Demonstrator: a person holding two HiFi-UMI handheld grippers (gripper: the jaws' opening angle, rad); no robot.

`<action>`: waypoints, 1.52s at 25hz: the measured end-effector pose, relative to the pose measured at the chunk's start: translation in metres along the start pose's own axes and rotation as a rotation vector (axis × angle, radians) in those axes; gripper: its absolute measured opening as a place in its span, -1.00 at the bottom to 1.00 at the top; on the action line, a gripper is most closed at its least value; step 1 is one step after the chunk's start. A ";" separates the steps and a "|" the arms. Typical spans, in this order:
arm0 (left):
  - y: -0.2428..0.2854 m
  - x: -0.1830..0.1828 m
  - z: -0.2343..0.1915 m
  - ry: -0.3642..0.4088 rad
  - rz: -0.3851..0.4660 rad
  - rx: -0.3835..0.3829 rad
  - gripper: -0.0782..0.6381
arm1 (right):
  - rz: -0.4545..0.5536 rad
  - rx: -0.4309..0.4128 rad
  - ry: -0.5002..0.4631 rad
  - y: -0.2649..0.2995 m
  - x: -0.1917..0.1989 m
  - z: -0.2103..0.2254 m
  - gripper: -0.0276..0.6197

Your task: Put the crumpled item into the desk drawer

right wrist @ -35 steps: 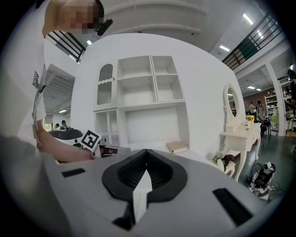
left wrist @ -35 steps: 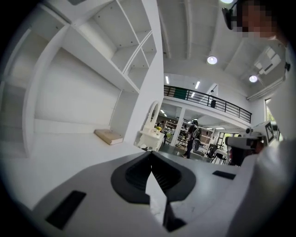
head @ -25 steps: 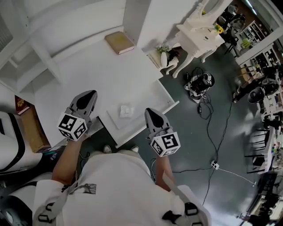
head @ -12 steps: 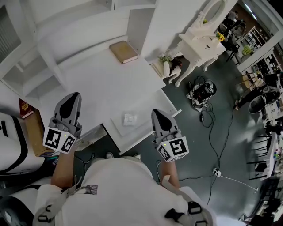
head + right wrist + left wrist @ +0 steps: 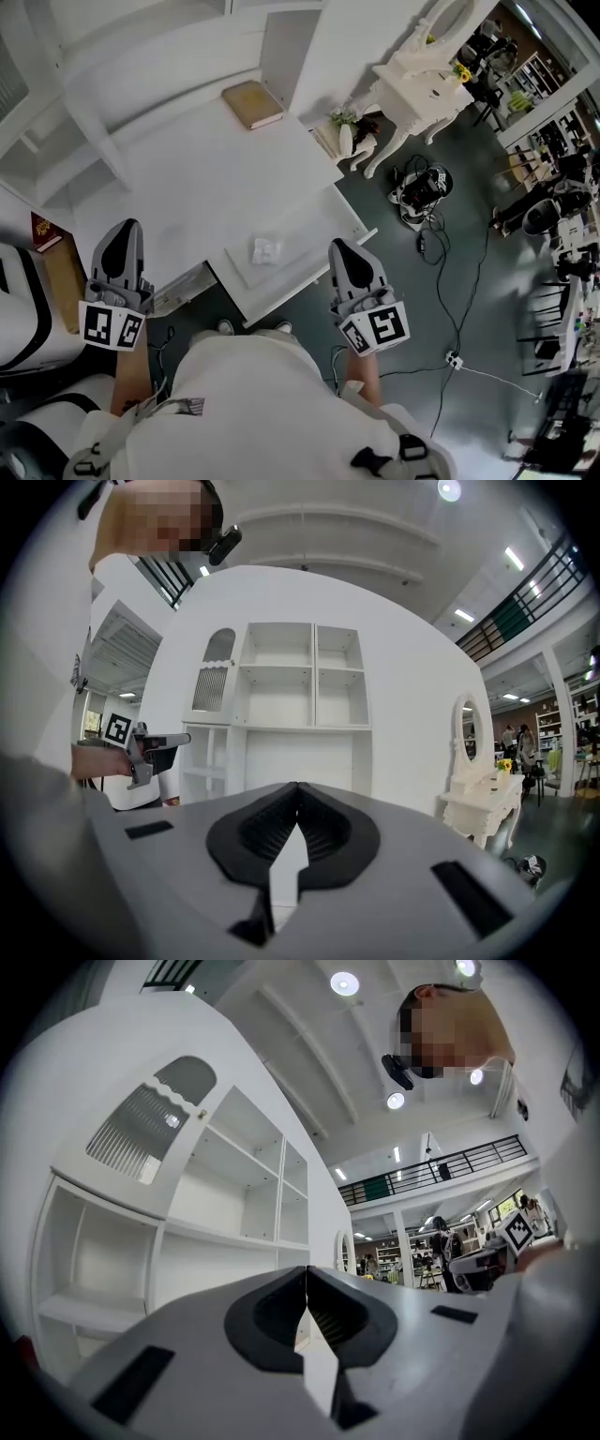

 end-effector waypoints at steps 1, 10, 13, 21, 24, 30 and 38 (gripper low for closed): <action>0.000 -0.001 0.003 0.002 -0.001 -0.002 -0.74 | 0.000 0.002 0.003 -0.002 0.000 0.002 -0.89; 0.015 0.004 0.014 -0.005 -0.037 0.023 -0.73 | 0.007 -0.010 0.029 -0.006 -0.004 0.003 -0.89; 0.015 0.004 0.015 -0.002 -0.036 0.018 -0.73 | 0.011 -0.023 0.025 -0.002 -0.006 0.002 -0.89; 0.012 0.000 0.020 0.053 -0.039 0.001 -0.73 | 0.015 -0.079 0.036 0.015 -0.004 -0.003 -0.89; 0.012 -0.001 0.019 0.052 -0.035 -0.010 -0.74 | 0.026 -0.099 0.038 0.023 -0.006 -0.003 -0.89; 0.007 -0.001 0.018 0.061 -0.015 -0.027 -0.73 | 0.025 -0.104 0.003 0.028 -0.003 -0.007 -0.89; 0.011 0.005 0.024 0.044 -0.031 -0.007 -0.73 | 0.027 -0.098 0.022 0.021 -0.003 -0.008 -0.89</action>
Point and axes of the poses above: the fingertips, and each gripper's own axes: y forward along the fingers, z to its right, x out of its underside, the point moved 8 cm from there along -y, backward along the fingers, and after that the axes turned 7 degrees about x, right-handed, at the moved point
